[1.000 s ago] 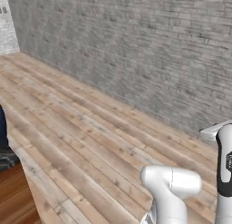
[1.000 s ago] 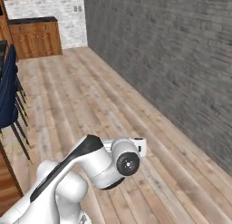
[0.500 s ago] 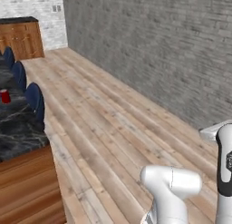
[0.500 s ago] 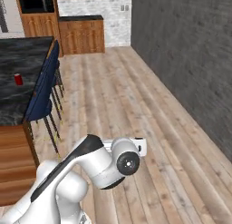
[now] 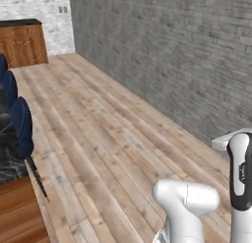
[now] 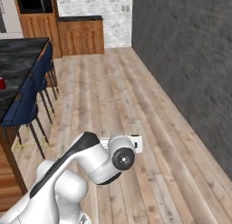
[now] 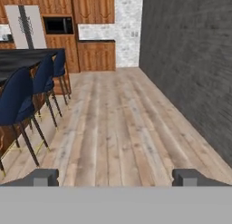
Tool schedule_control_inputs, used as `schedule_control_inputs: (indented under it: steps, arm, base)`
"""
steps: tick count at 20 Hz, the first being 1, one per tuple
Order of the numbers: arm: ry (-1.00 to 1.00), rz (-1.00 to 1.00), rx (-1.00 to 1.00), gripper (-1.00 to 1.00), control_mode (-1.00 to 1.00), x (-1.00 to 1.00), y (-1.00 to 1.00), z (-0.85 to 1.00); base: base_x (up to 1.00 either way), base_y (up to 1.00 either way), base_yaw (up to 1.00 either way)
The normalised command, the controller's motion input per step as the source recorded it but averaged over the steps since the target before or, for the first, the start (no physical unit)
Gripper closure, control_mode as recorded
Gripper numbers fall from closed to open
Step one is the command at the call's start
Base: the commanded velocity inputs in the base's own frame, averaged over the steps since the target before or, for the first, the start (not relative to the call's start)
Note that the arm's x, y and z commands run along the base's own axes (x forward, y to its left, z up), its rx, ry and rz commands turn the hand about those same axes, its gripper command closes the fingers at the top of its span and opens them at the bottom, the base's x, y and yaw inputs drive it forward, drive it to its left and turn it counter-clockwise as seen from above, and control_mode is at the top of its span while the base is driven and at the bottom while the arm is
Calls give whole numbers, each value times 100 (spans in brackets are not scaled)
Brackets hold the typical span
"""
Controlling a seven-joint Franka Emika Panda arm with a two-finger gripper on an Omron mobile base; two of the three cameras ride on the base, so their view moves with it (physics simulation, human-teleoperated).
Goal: Four empty soda cans are scattered around the kitchen. Gather all the cans and cluster them next to the stove for recycling.
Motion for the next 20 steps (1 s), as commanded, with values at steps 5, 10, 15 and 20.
schedule_control_inputs:
  steps: [5,10,15,20]
  arm:
    - [0,0,0,-100,100,0,0,0]
    - [0,0,0,-100,100,0,0,0]
    - [0,0,0,-100,100,0,0,0]
    - [0,0,0,-100,100,0,0,0]
  base:
    - [69,-82,0]
    - [83,-68,1]
    - [100,-14,3]
    - [100,0,0]
